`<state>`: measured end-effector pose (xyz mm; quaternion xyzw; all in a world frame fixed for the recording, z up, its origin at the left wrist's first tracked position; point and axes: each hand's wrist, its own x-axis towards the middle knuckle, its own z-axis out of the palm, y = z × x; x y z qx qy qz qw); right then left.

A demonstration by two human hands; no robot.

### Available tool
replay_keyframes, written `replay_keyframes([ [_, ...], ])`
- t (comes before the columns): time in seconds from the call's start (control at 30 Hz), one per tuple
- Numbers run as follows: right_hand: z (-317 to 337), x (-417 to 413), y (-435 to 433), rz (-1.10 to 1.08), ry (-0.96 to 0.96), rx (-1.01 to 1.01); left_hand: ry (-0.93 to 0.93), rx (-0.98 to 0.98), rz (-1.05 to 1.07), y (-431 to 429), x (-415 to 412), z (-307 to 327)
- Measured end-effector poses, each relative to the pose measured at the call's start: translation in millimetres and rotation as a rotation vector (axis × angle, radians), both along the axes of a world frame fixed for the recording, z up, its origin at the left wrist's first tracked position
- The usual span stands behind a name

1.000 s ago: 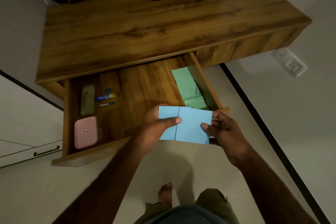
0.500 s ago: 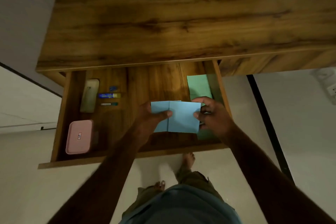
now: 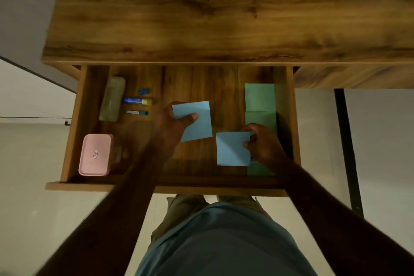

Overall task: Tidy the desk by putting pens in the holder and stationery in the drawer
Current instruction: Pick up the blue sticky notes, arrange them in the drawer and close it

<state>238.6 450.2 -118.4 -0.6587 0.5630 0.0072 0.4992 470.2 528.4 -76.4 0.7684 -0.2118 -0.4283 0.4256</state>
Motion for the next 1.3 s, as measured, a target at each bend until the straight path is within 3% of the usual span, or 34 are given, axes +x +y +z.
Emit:
replay_keyframes([
  [0.23,-19,8,25,0.059,0.204,-0.079,-0.007,0.021,-0.110,-4,12,-7],
  [0.47,-3,16,32,0.194,0.419,-0.280,0.065,0.030,-0.161,-6,18,-12],
  [0.63,7,21,20,0.078,0.184,-0.253,0.142,0.063,-0.173,-9,12,-16],
  [0.87,27,48,-4,-0.133,-0.182,-0.003,0.296,0.095,-0.164,-25,-12,-15],
  [1.3,-2,47,-35,-0.078,0.006,-0.216,0.153,0.159,-0.239,-32,-5,-27],
])
